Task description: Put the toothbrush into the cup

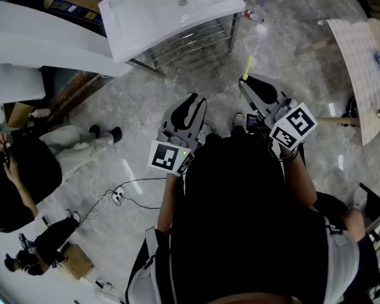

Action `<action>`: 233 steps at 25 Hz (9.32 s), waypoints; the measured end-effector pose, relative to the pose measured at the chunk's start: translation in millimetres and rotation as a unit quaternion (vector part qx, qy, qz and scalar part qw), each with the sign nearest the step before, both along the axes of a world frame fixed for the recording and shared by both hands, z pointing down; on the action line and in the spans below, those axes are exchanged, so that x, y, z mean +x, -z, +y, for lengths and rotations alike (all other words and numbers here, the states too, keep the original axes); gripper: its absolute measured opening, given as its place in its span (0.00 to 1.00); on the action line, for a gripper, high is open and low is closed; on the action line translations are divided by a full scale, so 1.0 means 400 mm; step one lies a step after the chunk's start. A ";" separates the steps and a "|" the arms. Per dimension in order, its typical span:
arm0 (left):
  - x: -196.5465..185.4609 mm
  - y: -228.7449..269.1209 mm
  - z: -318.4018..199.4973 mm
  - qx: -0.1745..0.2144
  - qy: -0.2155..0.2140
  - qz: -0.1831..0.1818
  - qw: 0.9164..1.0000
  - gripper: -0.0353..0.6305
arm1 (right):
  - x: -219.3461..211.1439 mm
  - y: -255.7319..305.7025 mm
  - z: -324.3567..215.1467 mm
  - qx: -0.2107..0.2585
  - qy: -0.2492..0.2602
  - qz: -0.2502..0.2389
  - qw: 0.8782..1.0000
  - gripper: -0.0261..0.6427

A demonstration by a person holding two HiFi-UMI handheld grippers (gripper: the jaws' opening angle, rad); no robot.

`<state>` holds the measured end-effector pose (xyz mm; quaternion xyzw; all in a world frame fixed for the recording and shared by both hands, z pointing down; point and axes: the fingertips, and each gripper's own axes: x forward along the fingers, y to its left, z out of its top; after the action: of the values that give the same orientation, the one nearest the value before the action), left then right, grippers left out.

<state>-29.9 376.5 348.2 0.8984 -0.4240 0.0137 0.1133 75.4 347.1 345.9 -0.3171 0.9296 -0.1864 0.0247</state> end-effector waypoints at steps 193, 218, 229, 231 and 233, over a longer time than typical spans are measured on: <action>-0.103 -0.377 -1.421 -0.177 -0.014 0.012 0.984 0.07 | -0.352 -0.510 -1.884 -0.055 0.016 0.102 0.993 0.11; -0.099 -0.379 -1.428 -0.180 -0.009 0.030 0.983 0.07 | -0.352 -0.572 -1.863 -0.058 0.024 0.210 0.976 0.11; -0.099 -0.378 -1.432 -0.177 -0.011 0.031 0.984 0.07 | -0.356 -0.585 -1.865 -0.065 0.034 0.222 0.972 0.16; -0.097 -0.376 -1.431 -0.178 -0.011 0.032 0.983 0.07 | -0.355 -0.582 -1.866 -0.065 0.034 0.220 0.973 0.16; -0.097 -0.375 -1.432 -0.179 -0.010 0.032 0.983 0.07 | -0.355 -0.580 -1.867 -0.065 0.034 0.218 0.973 0.16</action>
<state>-68.6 -196.2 498.2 0.8679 -0.4015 0.0621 0.2856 -66.7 -399.7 578.0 -0.3195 0.9086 -0.1734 -0.2056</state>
